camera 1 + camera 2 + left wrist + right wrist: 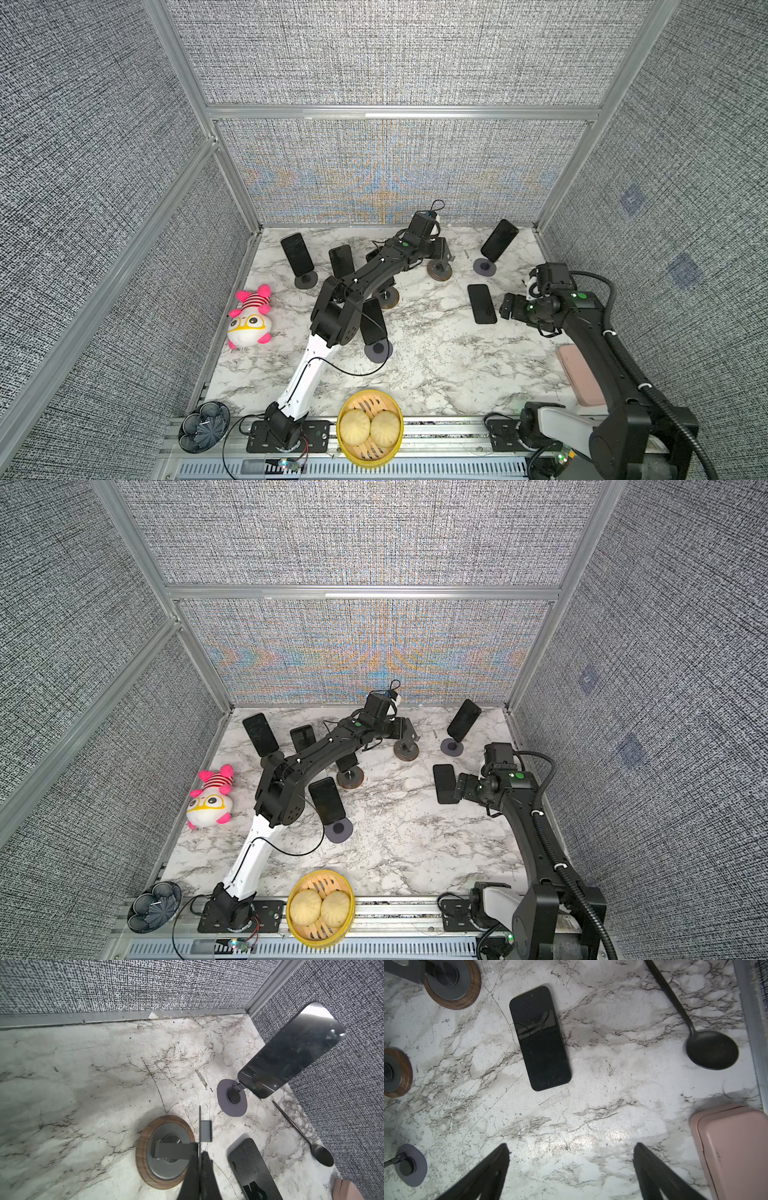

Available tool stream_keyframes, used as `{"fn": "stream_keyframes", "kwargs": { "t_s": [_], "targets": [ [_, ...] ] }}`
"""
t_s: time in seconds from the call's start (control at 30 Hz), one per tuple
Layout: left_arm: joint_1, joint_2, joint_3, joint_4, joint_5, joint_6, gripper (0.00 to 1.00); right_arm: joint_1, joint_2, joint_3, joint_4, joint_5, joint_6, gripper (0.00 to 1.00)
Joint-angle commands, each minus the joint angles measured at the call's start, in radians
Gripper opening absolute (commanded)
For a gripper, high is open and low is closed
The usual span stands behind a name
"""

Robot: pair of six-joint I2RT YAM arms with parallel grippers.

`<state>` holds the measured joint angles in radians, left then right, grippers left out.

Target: Remove the phone from the phone stand

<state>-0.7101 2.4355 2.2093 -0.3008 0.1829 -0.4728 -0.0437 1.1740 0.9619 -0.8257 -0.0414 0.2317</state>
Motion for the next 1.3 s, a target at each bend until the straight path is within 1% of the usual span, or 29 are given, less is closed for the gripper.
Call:
{"fn": "stream_keyframes", "kwargs": {
  "t_s": [0.0, 0.03, 0.17, 0.27, 0.33, 0.57, 0.73, 0.77, 0.87, 1.0, 1.1, 1.2, 1.27],
  "targets": [
    [0.002, 0.009, 0.004, 0.016, -0.017, 0.006, 0.0, 0.002, 0.001, 0.0, 0.002, 0.009, -0.003, 0.94],
    [0.002, 0.008, 0.004, 0.013, -0.02, 0.008, 0.0, 0.002, 0.0, 0.002, 0.002, 0.01, -0.004, 0.94],
    [0.004, 0.012, 0.006, 0.002, -0.019, 0.008, 0.19, 0.002, 0.003, 0.001, 0.002, 0.009, -0.005, 0.94],
    [0.006, 0.013, 0.01, -0.012, -0.019, 0.01, 0.31, 0.002, 0.0, 0.0, 0.002, 0.01, -0.005, 0.94],
    [0.008, 0.011, 0.01, -0.016, -0.026, 0.012, 0.37, 0.002, 0.0, 0.0, 0.002, 0.009, -0.005, 0.94],
    [0.006, -0.023, 0.005, -0.038, -0.047, 0.054, 0.52, 0.002, -0.007, 0.0, -0.001, 0.016, 0.002, 0.94],
    [-0.003, -0.085, -0.017, -0.05, -0.087, 0.107, 0.68, 0.002, -0.031, 0.025, -0.017, 0.038, 0.04, 0.95],
    [-0.005, -0.097, -0.019, -0.057, -0.096, 0.121, 0.69, 0.002, -0.035, 0.025, -0.022, 0.043, 0.052, 0.95],
    [-0.014, -0.134, -0.015, -0.089, -0.124, 0.175, 0.74, 0.002, -0.043, 0.089, -0.031, 0.062, 0.092, 0.96],
    [-0.022, -0.191, 0.017, -0.195, -0.182, 0.266, 0.82, 0.005, -0.039, 0.147, -0.027, 0.112, 0.175, 0.97],
    [-0.022, -0.277, -0.021, -0.23, -0.205, 0.313, 0.87, 0.008, -0.04, 0.157, 0.058, 0.116, 0.202, 0.97],
    [-0.022, -0.388, -0.09, -0.252, -0.219, 0.351, 0.9, 0.008, -0.039, 0.14, 0.201, 0.078, 0.175, 0.97],
    [-0.02, -0.467, -0.138, -0.276, -0.234, 0.376, 0.91, 0.008, -0.025, 0.163, 0.237, 0.067, 0.162, 0.97]
  ]
}}
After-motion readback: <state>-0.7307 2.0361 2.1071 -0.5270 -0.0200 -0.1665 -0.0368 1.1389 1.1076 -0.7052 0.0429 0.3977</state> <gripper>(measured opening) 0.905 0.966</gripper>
